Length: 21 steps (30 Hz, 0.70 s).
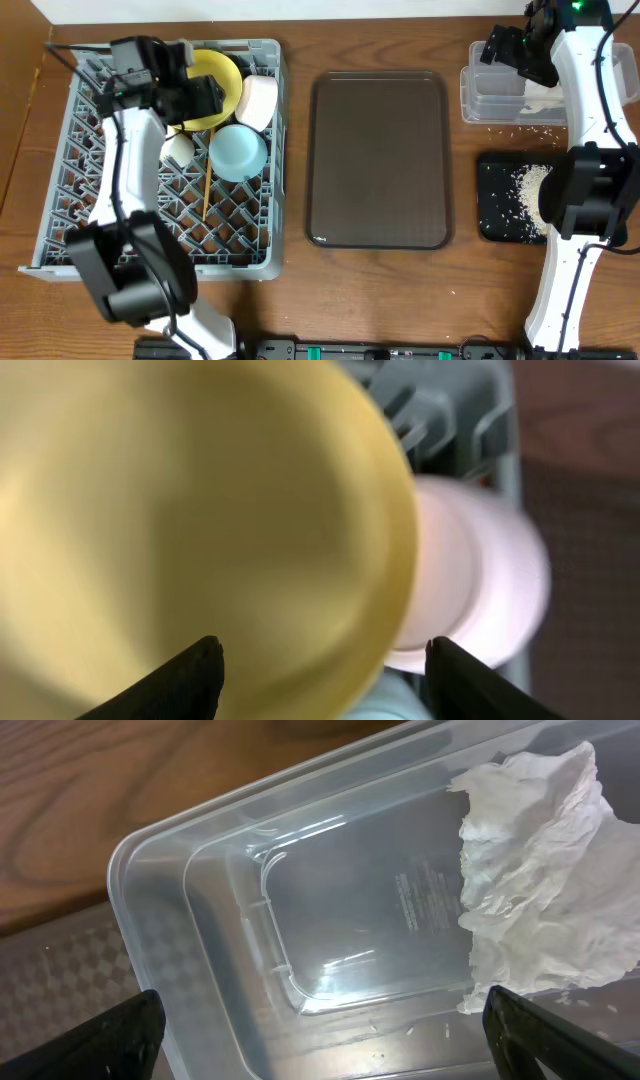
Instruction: Sort waste into correct bins and load items into the dishwasher
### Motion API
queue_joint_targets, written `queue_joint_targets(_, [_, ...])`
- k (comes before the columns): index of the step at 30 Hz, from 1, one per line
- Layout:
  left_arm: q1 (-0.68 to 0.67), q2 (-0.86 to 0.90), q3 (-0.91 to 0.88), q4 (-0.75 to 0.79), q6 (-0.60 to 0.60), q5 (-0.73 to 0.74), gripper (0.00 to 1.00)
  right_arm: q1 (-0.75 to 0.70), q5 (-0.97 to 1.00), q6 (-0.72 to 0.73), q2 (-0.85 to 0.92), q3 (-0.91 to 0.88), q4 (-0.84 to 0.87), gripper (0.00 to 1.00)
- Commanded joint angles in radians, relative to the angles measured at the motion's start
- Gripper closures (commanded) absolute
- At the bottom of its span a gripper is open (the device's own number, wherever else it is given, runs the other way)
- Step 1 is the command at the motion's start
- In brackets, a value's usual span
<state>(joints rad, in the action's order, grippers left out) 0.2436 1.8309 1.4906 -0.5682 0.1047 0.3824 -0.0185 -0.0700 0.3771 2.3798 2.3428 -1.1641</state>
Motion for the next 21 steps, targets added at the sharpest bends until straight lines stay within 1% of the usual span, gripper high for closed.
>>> queue_joint_targets(1, [-0.025, 0.046, 0.000, 0.018, 0.094, -0.013, 0.34, 0.006, 0.013, -0.016, -0.012, 0.017, -0.003, 0.01])
queue_joint_targets(7, [-0.049, 0.077, 0.000, 0.038, 0.094, -0.013, 0.34, 0.006, 0.013, -0.016, -0.012, 0.016, -0.003, 0.01])
queue_joint_targets(11, [-0.062, 0.077, 0.000, 0.023, 0.113, -0.013, 0.34, 0.006, 0.013, -0.016, -0.012, 0.017, -0.003, 0.01])
queue_joint_targets(13, [-0.073, 0.079, 0.000, 0.002, 0.147, -0.020, 0.35, 0.006, 0.014, -0.016, -0.012, 0.016, -0.003, 0.01])
queue_joint_targets(14, [-0.078, 0.080, 0.000, -0.003, 0.154, -0.039, 0.36, 0.006, 0.013, -0.016, -0.012, 0.016, -0.003, 0.01])
queue_joint_targets(17, [-0.097, 0.096, 0.000, 0.000, 0.153, -0.173, 0.40, 0.006, 0.013, -0.016, -0.012, 0.016, -0.003, 0.01])
queue_joint_targets(21, [-0.099, 0.121, 0.000, 0.003, 0.153, -0.216, 0.41, 0.006, 0.014, -0.016, -0.012, 0.016, -0.003, 0.01])
